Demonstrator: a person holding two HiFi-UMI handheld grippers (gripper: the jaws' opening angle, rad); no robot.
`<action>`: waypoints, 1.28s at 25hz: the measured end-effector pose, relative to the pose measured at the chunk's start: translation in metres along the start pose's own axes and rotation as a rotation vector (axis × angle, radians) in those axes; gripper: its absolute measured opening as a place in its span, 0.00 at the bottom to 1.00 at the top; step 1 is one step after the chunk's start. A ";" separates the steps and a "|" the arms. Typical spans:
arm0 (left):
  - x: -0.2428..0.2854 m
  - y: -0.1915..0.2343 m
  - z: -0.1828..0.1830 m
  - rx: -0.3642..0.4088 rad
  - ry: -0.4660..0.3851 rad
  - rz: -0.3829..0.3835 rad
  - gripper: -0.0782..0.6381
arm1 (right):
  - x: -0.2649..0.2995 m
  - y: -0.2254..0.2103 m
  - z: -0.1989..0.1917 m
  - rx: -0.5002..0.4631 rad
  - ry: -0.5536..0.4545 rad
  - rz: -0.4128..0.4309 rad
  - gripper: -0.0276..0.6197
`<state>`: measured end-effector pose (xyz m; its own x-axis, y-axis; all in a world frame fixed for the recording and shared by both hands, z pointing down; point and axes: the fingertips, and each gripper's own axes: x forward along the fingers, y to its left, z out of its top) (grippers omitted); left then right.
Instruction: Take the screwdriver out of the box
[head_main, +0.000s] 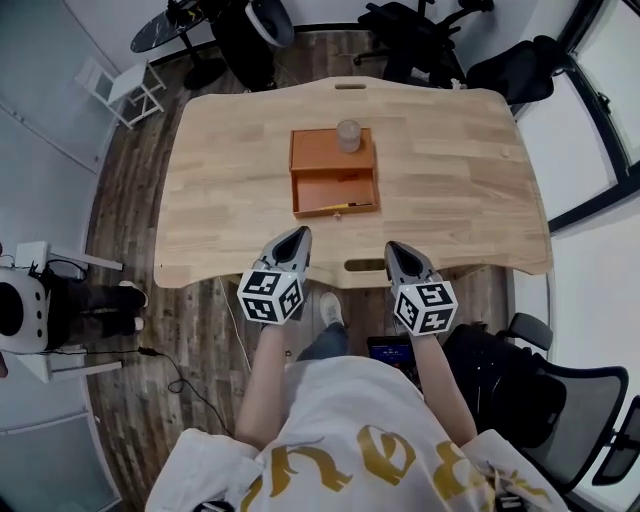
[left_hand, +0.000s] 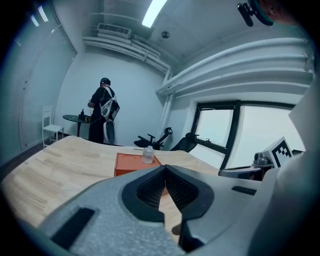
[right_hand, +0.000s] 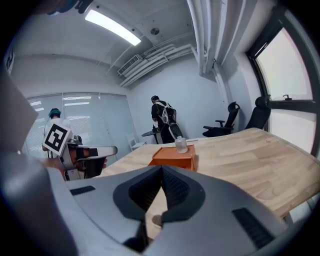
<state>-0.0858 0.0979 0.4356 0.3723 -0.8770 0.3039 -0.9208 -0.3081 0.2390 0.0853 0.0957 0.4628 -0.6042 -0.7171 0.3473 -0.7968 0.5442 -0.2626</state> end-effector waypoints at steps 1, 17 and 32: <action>0.012 0.009 0.003 -0.004 0.006 -0.007 0.12 | 0.014 -0.005 0.004 0.002 0.008 -0.005 0.06; 0.147 0.114 0.037 -0.069 0.075 -0.119 0.12 | 0.150 -0.063 0.022 0.047 0.098 -0.114 0.06; 0.196 0.111 0.052 -0.151 0.036 -0.200 0.12 | 0.172 -0.085 0.035 0.031 0.102 -0.089 0.06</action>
<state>-0.1212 -0.1280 0.4737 0.5520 -0.7894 0.2686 -0.8015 -0.4133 0.4321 0.0488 -0.0889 0.5132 -0.5290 -0.7133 0.4597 -0.8480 0.4656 -0.2534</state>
